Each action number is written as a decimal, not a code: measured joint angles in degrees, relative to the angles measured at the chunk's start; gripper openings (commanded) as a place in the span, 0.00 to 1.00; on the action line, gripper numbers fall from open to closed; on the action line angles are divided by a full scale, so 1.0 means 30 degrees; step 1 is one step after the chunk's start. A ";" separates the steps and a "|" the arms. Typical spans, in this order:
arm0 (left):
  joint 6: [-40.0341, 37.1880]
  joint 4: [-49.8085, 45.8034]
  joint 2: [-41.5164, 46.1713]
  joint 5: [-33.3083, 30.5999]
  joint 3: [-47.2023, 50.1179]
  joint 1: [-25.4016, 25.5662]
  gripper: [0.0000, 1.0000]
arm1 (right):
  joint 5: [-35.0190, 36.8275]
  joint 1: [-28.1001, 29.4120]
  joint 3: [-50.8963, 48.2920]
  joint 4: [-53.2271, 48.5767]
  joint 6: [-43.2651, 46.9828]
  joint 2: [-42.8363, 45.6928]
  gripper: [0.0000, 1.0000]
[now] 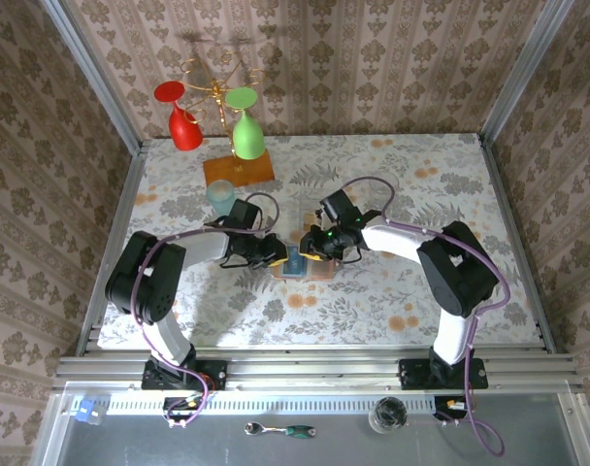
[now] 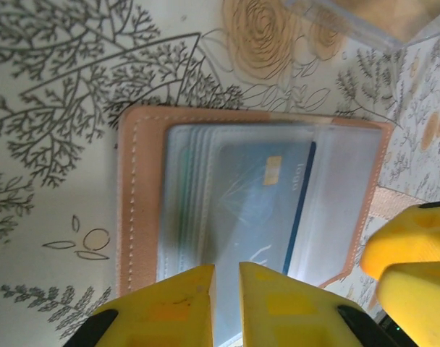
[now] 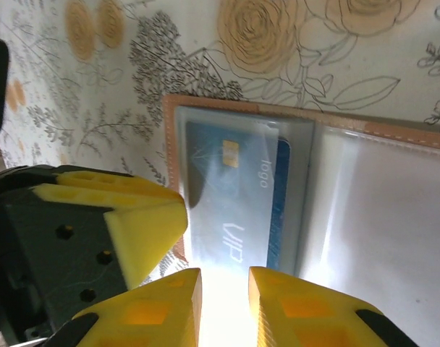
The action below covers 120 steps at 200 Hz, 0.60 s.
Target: Take the credit cards out of the card holder
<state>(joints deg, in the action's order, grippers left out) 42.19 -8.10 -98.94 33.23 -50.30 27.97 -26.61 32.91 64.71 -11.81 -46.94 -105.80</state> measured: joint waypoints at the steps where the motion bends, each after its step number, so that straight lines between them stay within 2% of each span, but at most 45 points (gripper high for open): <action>1: 0.0000 0.0000 0.0000 0.0000 0.0007 0.0000 0.16 | 0.0000 0.0000 0.0000 0.0000 0.0007 -0.0022 0.24; 120: 0.0000 0.0277 -0.0240 0.0299 0.0262 -0.0233 0.12 | -0.0444 0.0058 0.0036 0.0903 -0.0284 -0.1501 0.22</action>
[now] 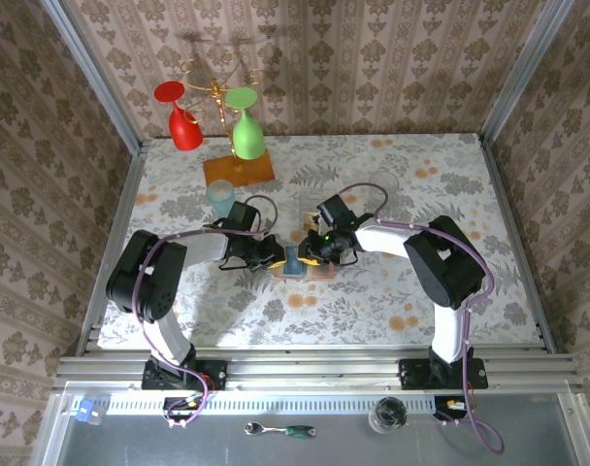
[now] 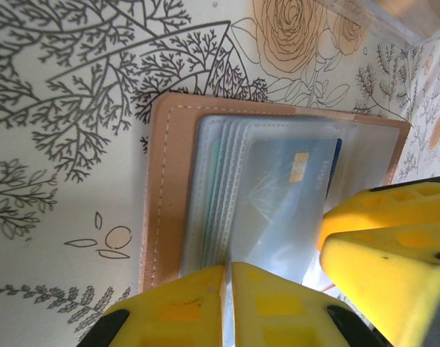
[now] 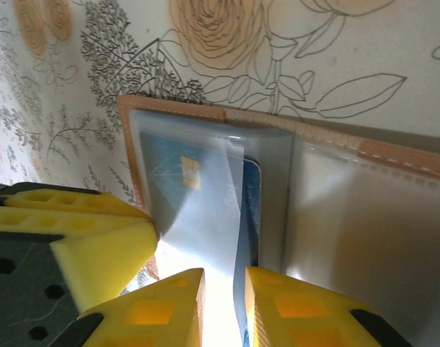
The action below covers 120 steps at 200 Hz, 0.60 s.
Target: Take the credit cards out of the card holder
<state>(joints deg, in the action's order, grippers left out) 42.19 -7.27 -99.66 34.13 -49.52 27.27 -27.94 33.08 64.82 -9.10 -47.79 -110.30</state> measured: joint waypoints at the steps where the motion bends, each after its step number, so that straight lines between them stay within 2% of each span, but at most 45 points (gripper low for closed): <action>1: 0.0000 0.0000 0.0000 0.0000 0.0007 0.0000 0.12 | -0.0007 0.0000 0.0000 0.0007 0.0000 -0.0022 0.22; 76: 0.0000 -0.0007 -0.0007 0.0007 0.0000 0.0000 0.11 | -0.0459 0.0029 0.0036 0.0590 -0.0138 -0.0401 0.14; 120: 0.0000 -0.0007 -0.0007 0.0000 0.0000 0.0000 0.11 | -0.0692 0.0029 0.0226 0.0627 -0.0102 -0.0488 0.24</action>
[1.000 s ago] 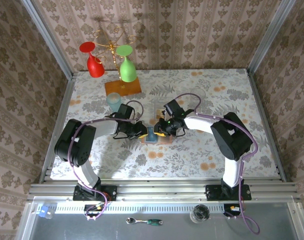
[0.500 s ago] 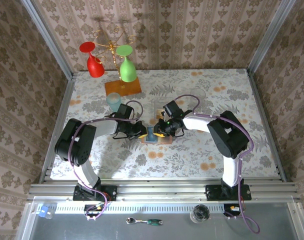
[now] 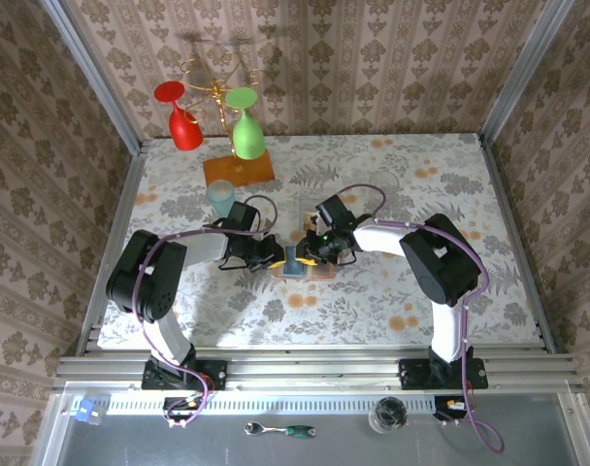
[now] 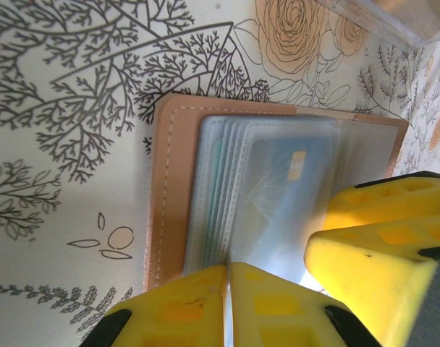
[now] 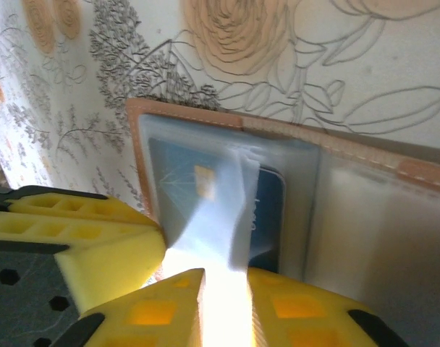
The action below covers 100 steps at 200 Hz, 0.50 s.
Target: Take the credit cards out of the card holder
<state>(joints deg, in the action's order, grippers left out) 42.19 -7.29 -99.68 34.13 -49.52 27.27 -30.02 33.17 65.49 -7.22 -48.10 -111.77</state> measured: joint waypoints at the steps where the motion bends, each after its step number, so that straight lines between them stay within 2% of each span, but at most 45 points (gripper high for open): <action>1: 0.0000 0.0000 0.0000 0.0007 0.0000 0.0000 0.11 | 0.0000 0.0000 0.0022 -0.0022 0.0007 0.0000 0.24; 100: 0.0000 0.0000 0.0000 0.0007 0.0000 0.0000 0.10 | 0.0933 0.0036 0.0233 -0.1326 0.0707 0.0270 0.24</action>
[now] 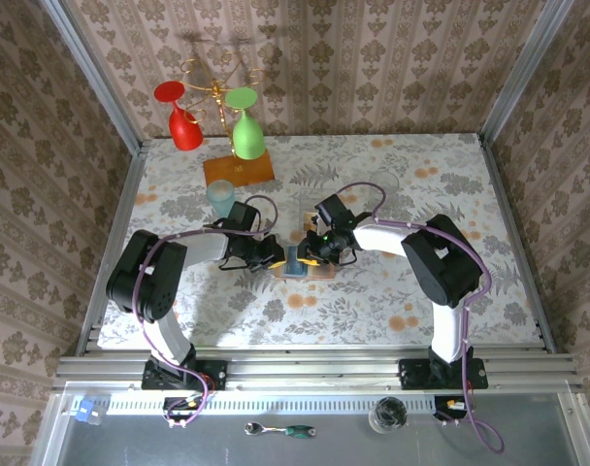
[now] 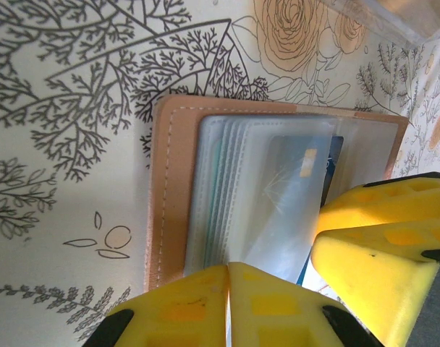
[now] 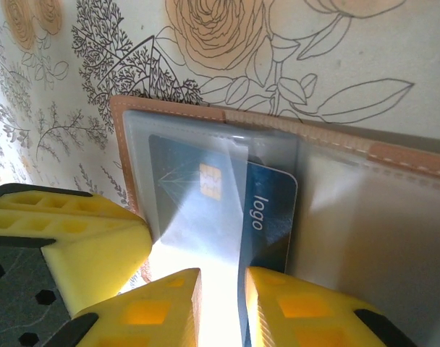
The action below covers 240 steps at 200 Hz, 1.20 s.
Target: Take the credit cards out of the card holder
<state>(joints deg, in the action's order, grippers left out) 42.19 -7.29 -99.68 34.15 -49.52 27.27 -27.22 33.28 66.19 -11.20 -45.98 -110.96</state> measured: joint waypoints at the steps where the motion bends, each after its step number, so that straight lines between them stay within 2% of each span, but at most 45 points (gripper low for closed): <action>1: 0.0000 0.0000 0.0000 0.0000 0.0000 0.0000 0.10 | 0.0000 0.0000 0.0000 -0.0007 0.0000 0.0000 0.24; 121: -0.0007 -0.0160 0.0080 -0.0015 -0.0058 0.0000 0.10 | 0.0503 -0.0022 0.0051 -0.0619 0.0481 0.0488 0.24; 184: -0.0233 -0.0940 0.0546 -0.0029 -0.1231 0.0299 0.04 | 0.0510 -0.0525 -0.0656 -0.0561 0.0474 0.1945 0.24; 240: -0.0517 -0.1231 -0.0131 -0.0168 -0.1902 0.1027 0.00 | 0.0510 -0.0794 -0.1224 -0.0554 0.0401 0.2040 0.26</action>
<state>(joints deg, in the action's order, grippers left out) 40.64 -10.98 -100.07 33.65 -55.22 30.35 -25.69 30.89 62.52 -12.86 -44.77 -104.84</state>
